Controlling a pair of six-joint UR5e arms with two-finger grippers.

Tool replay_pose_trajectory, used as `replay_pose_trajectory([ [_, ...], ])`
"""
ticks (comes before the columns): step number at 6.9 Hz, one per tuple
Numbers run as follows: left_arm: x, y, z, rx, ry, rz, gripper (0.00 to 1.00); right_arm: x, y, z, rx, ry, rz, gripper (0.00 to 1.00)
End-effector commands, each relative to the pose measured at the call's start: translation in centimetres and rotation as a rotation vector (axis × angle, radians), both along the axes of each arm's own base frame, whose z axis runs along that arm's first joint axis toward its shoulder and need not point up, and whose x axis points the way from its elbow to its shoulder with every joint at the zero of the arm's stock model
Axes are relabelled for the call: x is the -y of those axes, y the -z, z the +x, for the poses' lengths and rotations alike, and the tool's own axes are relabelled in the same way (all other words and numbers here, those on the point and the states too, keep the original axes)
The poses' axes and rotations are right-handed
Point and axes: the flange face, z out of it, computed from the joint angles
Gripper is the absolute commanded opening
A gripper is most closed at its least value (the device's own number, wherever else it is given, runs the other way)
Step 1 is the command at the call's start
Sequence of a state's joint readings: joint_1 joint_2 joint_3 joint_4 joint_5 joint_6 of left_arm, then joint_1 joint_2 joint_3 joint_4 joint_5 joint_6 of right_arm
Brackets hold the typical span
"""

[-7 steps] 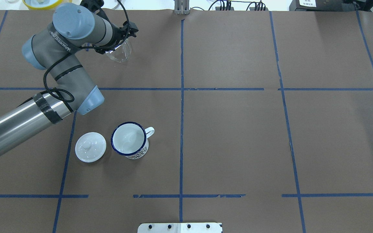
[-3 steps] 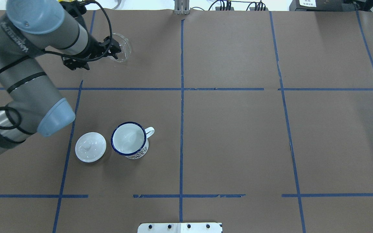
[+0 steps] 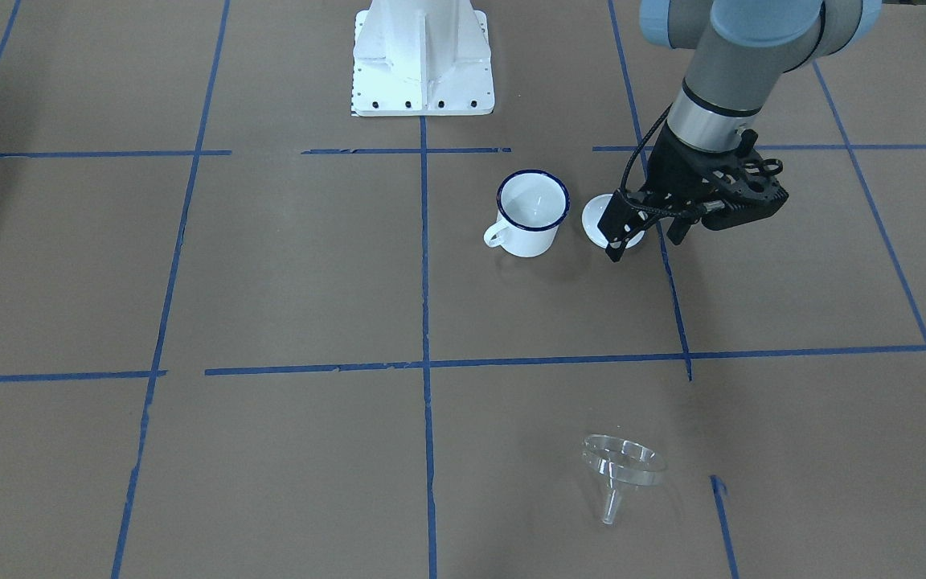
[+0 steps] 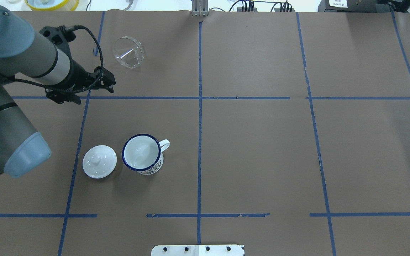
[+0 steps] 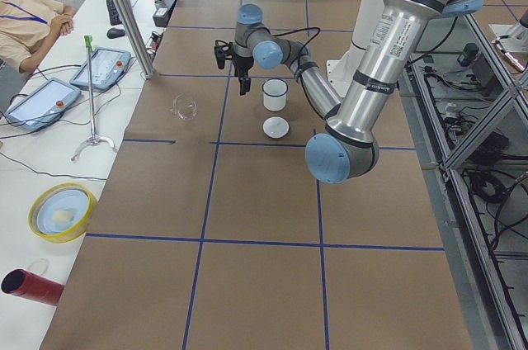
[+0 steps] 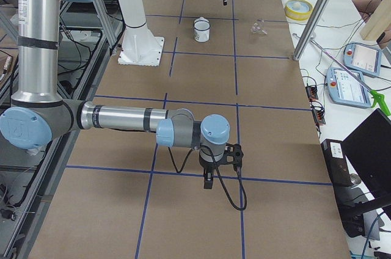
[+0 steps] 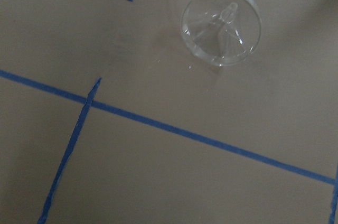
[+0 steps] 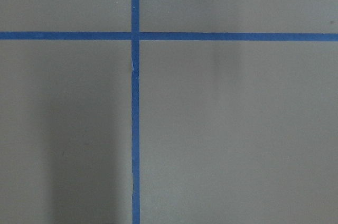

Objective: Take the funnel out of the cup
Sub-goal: 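Open the left gripper and draw it back from the funnel, then move the left gripper down onto the knob of the white lid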

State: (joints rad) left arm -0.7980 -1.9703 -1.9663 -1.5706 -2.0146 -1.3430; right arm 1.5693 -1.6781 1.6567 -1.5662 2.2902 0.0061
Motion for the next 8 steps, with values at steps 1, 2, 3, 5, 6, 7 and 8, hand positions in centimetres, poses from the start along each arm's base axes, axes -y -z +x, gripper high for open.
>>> replay_pose_trajectory([
  [1, -5.4, -2.6, 2.5, 0.004, -0.097, -0.018, 1.00, 0.0, 0.0, 0.0, 0.000, 0.000, 0.000, 1.00],
  [2, -7.8, -5.6, 3.1, -0.023, -0.082, 0.008, 1.00, 0.0, 0.0, 0.0, 0.000, 0.000, 0.000, 1.00],
  [3, -10.7, -9.6, 3.4, -0.043, -0.058, 0.011, 1.00, 0.0, 0.0, 0.0, 0.000, 0.000, 0.000, 1.00],
  [5, -11.9, -11.6, 5.6, -0.015, -0.087, -0.015, 1.00, 0.0, 0.0, 0.0, 0.000, 0.000, 0.000, 1.00],
  [6, -11.3, -11.5, 6.7, -0.014, -0.088, -0.017, 1.00, 0.0, 0.0, 0.0, 0.000, 0.000, 0.000, 1.00],
  [7, -10.2, -11.8, 8.7, 0.002, -0.089, -0.025, 0.97, 0.0, 0.0, 0.0, 0.000, 0.000, 0.000, 1.00],
  [8, -9.7, -11.8, 9.5, 0.030, -0.089, -0.044, 0.93, 0.0, 0.0, 0.0, 0.000, 0.000, 0.000, 1.00],
])
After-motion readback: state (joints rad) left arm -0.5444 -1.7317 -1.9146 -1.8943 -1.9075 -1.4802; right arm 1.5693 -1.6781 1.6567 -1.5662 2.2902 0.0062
